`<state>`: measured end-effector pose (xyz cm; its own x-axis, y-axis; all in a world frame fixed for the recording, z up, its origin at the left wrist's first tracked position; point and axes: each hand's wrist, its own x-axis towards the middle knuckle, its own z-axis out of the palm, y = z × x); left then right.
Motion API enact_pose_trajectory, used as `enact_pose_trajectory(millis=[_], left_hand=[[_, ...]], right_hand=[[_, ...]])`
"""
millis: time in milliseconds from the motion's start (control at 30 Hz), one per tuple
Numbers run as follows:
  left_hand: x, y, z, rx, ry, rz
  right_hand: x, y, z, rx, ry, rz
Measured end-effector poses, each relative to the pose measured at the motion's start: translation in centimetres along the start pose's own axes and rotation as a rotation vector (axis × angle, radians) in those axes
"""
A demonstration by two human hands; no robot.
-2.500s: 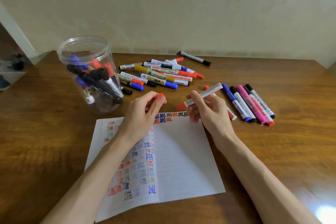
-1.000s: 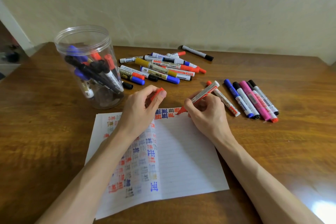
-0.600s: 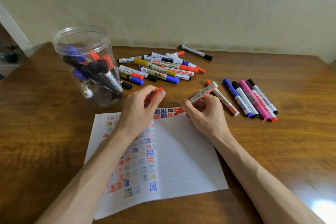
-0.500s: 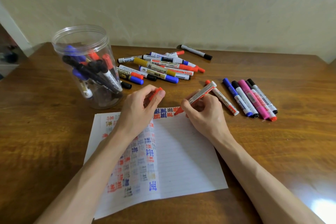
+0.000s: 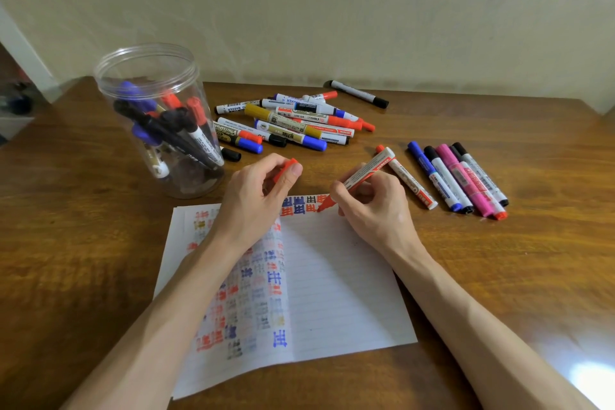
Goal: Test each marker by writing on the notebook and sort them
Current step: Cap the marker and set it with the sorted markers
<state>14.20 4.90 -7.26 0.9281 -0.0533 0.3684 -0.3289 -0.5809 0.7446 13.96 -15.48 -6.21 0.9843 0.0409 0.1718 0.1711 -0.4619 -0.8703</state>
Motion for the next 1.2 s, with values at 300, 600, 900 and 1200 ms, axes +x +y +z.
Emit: enact_pose_trajectory(millis=[300, 600, 900, 1200], left_hand=[[-0.06, 0.15, -0.08, -0.006, 0.003, -0.025], [-0.1, -0.03, 0.01, 0.006, 0.009, -0.034], [-0.11, 0.15, 0.01, 0.004, 0.031, -0.016], [-0.12, -0.06, 0.04, 0.016, 0.037, -0.011]], right_hand=[[-0.13, 0.12, -0.22, -0.012, 0.111, 0.04], [0.16, 0.01, -0.14, 0.054, 0.045, 0.044], [0.16, 0.14, -0.11, 0.049, 0.022, 0.042], [0.32, 0.38, -0.04, -0.002, -0.005, 0.05]])
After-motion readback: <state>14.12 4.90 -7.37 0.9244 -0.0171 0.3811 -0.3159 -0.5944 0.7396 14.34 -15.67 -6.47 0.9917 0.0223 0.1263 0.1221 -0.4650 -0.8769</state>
